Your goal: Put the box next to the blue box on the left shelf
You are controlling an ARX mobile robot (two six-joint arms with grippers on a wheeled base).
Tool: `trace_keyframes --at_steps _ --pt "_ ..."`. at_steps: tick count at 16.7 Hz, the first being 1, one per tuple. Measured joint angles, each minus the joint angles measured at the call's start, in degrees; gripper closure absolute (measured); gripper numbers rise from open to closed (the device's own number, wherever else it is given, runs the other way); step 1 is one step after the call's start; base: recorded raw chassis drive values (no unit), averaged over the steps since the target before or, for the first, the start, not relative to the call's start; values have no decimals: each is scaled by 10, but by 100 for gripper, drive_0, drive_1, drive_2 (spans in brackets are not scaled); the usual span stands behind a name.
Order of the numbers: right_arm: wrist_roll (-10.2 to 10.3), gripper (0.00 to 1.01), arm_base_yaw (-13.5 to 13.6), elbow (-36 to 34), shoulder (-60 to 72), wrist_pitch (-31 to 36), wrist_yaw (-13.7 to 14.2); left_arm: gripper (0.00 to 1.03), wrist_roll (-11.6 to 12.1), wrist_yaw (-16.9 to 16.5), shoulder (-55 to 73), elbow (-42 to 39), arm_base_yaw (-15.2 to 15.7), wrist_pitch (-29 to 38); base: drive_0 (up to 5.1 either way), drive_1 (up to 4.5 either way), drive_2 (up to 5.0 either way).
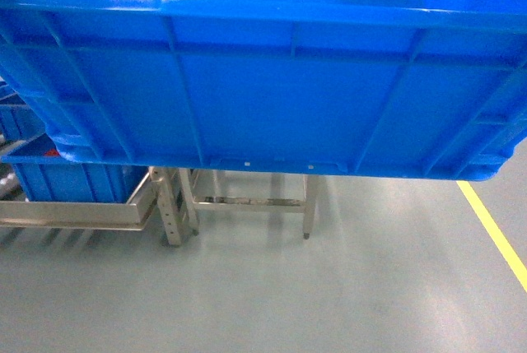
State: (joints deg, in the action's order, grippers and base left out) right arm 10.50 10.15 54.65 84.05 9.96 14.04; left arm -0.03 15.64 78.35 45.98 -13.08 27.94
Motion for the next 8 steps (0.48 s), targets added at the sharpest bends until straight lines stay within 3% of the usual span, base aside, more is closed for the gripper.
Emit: trace_keyframes --at_steps 8 --pt "-1 91 0 -1 -5 2 1 94 -1 0 -1 -1 -1 4 -481 263 263"
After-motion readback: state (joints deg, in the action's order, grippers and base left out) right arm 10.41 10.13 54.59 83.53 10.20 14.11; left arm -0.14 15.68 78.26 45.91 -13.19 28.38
